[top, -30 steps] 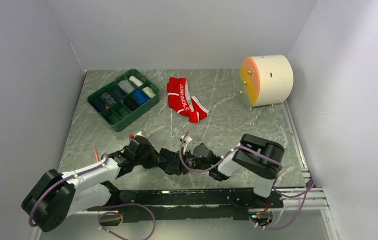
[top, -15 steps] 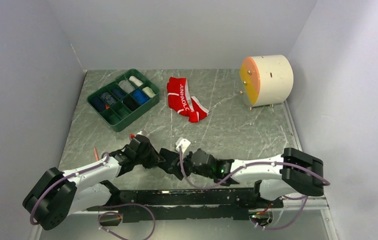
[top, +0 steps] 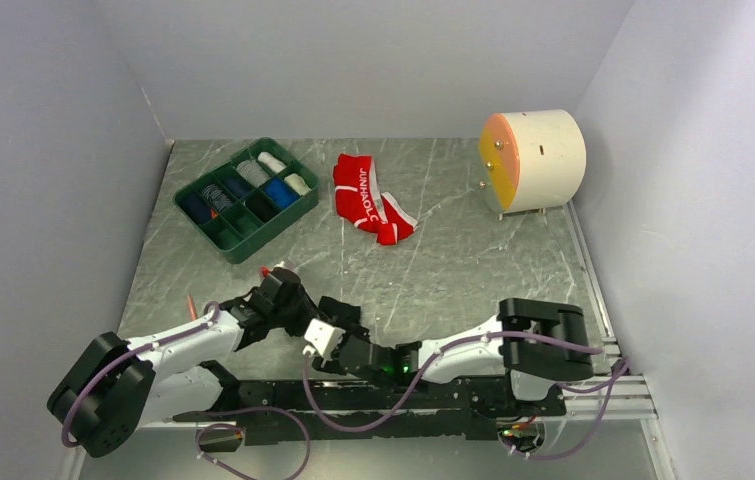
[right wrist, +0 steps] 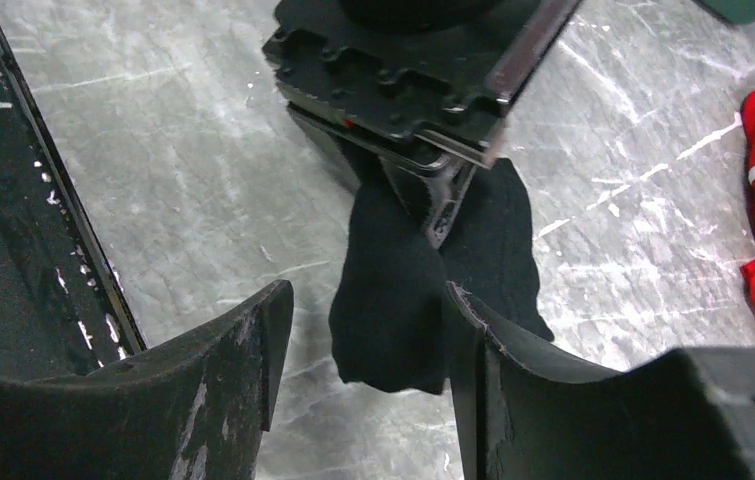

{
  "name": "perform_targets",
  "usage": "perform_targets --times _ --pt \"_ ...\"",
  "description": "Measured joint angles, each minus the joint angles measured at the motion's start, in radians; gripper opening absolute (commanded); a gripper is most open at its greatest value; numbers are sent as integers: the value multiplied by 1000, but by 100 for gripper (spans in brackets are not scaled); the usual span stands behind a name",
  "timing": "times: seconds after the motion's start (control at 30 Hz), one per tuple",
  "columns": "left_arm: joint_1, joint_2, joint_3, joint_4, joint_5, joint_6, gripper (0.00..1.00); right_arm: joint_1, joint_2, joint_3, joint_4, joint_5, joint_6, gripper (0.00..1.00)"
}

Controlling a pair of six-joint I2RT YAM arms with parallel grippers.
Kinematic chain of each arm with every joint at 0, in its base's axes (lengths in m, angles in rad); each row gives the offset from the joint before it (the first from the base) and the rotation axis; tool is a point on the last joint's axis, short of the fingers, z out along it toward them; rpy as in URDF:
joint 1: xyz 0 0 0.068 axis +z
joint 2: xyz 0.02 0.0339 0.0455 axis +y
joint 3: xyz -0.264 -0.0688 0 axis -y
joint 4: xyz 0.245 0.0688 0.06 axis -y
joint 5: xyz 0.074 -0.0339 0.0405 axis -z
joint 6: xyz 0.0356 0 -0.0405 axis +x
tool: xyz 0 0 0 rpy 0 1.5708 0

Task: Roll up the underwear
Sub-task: Roll the underwear to the center of the board.

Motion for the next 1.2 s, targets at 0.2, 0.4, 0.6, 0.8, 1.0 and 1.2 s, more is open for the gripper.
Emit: perform_targets --times 0.2,0.4,0.6,0.8,1.0,1.2 --pt "0 0 0 -2 0 0 9 21 100 34 24 91 -42 44" --pt "0 -8 0 -11 -5 0 34 22 129 33 60 145 -27 2" --pt "0 -45 0 -31 -8 -3 75 -33 82 -24 114 53 106 0" --pt "0 -114 -16 -54 -8 -4 77 -212 23 -177 314 -247 365 0" --pt "0 -164 -49 -44 -12 -6 75 -332 71 -211 429 -474 568 0" --pt "0 -159 -51 -43 -14 -3 56 -404 161 -207 543 -628 719 0"
